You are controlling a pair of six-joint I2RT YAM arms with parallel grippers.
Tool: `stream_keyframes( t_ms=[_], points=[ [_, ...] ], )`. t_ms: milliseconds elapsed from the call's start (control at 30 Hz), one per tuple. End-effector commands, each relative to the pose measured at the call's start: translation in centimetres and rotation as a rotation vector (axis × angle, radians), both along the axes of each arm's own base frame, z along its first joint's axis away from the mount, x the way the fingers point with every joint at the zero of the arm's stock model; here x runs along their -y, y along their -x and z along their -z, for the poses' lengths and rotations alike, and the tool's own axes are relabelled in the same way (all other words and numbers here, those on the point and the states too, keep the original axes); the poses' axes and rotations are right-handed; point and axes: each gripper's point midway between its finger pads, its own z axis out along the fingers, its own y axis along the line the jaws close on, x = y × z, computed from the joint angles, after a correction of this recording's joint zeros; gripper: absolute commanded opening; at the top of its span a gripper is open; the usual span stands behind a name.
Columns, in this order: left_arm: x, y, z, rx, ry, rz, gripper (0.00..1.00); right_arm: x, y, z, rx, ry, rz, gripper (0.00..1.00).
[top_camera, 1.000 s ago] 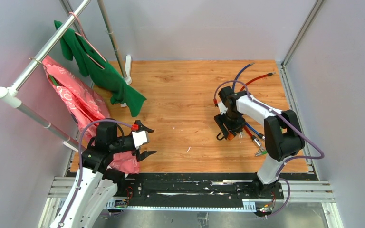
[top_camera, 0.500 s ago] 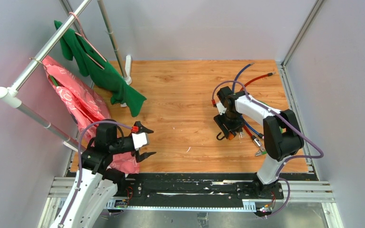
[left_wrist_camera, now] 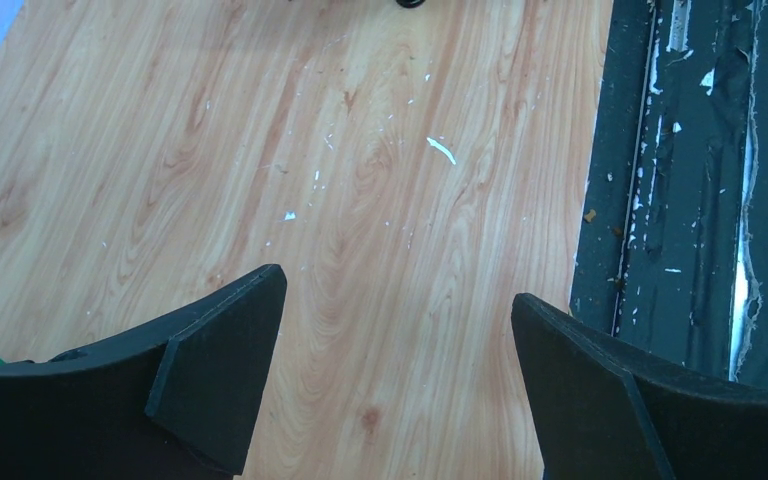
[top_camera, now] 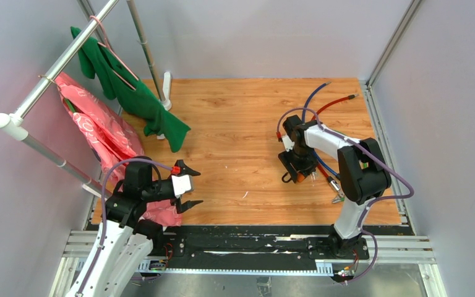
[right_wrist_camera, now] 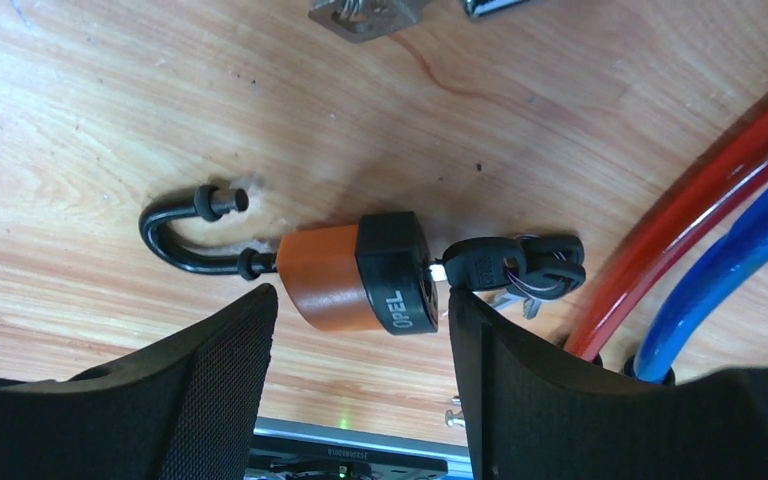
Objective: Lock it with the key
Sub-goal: Pick up the lock from the center of the board.
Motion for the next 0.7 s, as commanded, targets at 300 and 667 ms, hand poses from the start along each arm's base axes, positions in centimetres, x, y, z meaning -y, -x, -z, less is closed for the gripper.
stream_keyframes(
  t_ms=[300, 667],
  points=[
    [0.3, 0.3, -1.2, 0.033, 0.013, 0.029, 0.95, -0.3, 0.1, 1.4, -0.005, -0.030, 0.038, 0.29],
    [0.6, 0.3, -2.9, 0.082, 0.029, 0.052, 0.93, -4.6, 0.6, -1.5, 0.031, -0.208, -0.057, 0.00]
  ],
)
